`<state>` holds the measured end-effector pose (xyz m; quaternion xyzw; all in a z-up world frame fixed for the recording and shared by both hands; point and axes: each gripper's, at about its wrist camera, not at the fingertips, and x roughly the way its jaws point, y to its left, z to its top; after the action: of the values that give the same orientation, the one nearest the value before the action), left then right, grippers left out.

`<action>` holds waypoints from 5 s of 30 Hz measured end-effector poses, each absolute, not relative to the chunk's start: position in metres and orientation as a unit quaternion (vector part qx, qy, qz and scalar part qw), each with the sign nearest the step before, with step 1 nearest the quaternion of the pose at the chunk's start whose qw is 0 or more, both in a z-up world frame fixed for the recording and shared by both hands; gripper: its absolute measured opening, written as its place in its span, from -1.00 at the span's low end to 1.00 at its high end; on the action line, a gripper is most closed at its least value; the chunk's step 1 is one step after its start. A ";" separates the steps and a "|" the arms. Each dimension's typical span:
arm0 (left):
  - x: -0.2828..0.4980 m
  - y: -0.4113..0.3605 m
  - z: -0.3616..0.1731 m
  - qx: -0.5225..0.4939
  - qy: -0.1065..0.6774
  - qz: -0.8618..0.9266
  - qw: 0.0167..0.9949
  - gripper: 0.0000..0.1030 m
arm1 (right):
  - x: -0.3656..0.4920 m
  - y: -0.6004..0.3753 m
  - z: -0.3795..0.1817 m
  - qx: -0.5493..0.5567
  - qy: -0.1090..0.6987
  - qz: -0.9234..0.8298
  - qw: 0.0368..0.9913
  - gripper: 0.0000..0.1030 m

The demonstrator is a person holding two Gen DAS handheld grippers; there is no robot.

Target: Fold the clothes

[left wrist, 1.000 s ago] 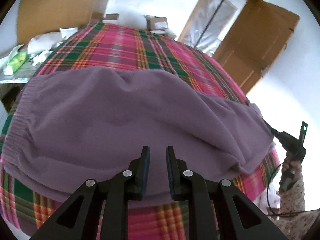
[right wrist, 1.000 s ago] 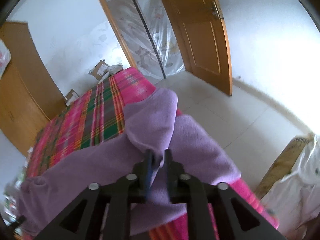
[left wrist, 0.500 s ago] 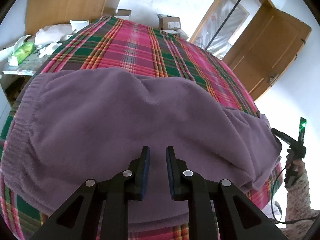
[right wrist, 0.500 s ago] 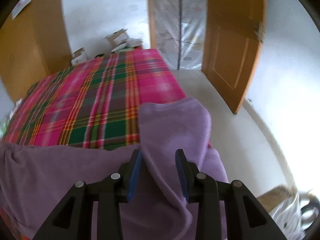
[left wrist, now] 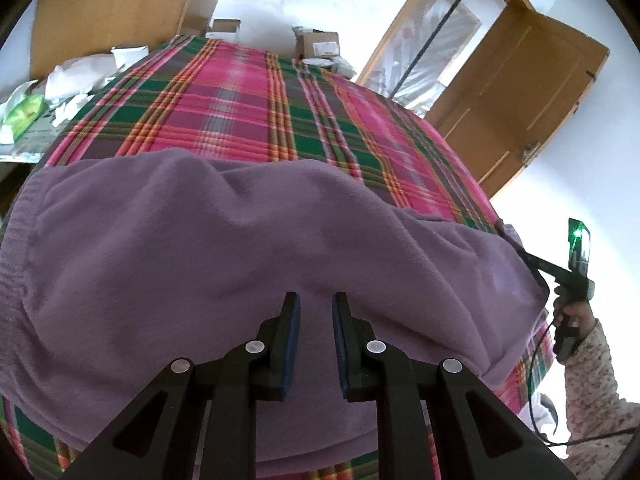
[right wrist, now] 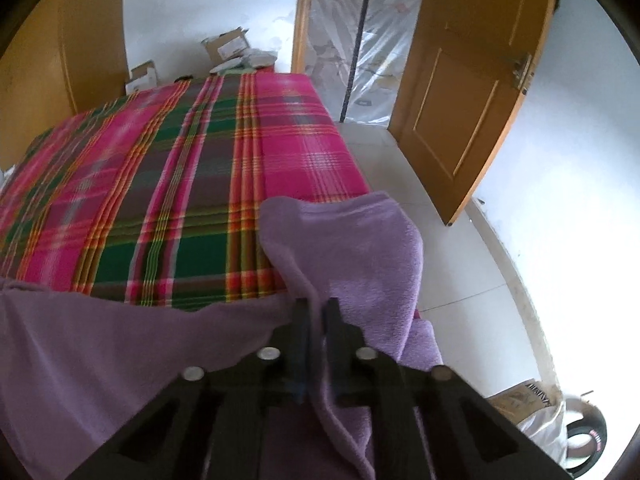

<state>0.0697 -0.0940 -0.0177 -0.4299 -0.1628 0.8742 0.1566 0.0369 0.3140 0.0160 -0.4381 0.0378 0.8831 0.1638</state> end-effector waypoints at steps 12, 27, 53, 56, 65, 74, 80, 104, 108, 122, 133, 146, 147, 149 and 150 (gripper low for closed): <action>0.068 -0.072 -0.022 -0.440 -0.153 0.867 0.175 -0.67 | 0.099 0.385 0.045 -0.342 0.187 0.897 0.207 -0.90; 0.071 -0.060 -0.027 -0.454 -0.145 0.861 0.177 -0.67 | 0.160 0.432 0.023 -0.294 0.295 0.879 0.231 -0.95; 0.075 -0.083 -0.031 -0.452 -0.176 0.858 0.171 -0.67 | 0.171 0.457 0.005 -0.293 0.304 0.856 0.298 -0.96; 0.076 -0.088 -0.030 -0.452 -0.179 0.858 0.165 -0.67 | 0.175 0.457 0.016 -0.276 0.293 0.862 0.308 -0.95; 0.079 -0.095 -0.031 -0.449 -0.190 0.858 0.162 -0.67 | 0.179 0.467 0.014 -0.304 0.285 0.844 0.338 -0.99; 0.076 -0.096 -0.031 -0.450 -0.191 0.857 0.160 -0.67 | 0.142 0.407 0.046 -0.306 0.229 0.903 0.197 -0.93; 0.076 -0.097 -0.032 -0.451 -0.197 0.855 0.164 -0.67 | 0.067 0.334 0.034 -0.386 0.143 0.909 0.064 -0.55; 0.059 -0.103 -0.035 -0.454 -0.213 0.846 0.179 -0.67 | 0.040 0.271 0.008 -0.457 -0.022 0.889 0.030 -0.95; 0.061 -0.105 -0.035 -0.454 -0.214 0.847 0.176 -0.67 | 0.041 0.272 0.015 -0.435 -0.019 0.899 0.050 -0.97; 0.077 -0.127 -0.031 -0.451 -0.212 0.854 0.149 -0.67 | 0.044 0.286 0.026 -0.399 -0.009 0.907 0.135 -1.00; 0.093 -0.141 -0.029 -0.446 -0.216 0.861 0.116 -0.67 | 0.051 0.265 0.043 -0.393 0.032 0.919 0.008 -0.97; 0.093 -0.143 -0.031 -0.444 -0.229 0.858 0.117 -0.67 | -0.002 0.099 0.019 -0.452 -0.097 0.848 -0.258 -0.48; 0.093 -0.145 -0.031 -0.443 -0.232 0.858 0.118 -0.67 | -0.006 0.090 0.015 -0.456 -0.105 0.843 -0.266 -0.47; 0.093 -0.148 -0.032 -0.441 -0.239 0.857 0.119 -0.67 | -0.007 0.083 0.011 -0.464 -0.105 0.834 -0.281 -0.47; 0.093 -0.149 -0.032 -0.440 -0.242 0.857 0.119 -0.67 | -0.008 0.082 0.012 -0.463 -0.107 0.833 -0.283 -0.51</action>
<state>0.0929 -0.1494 -0.0321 -0.4403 -0.2416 0.8566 0.1188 -0.0080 0.0822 0.0122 -0.4629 -0.1071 0.8332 -0.2828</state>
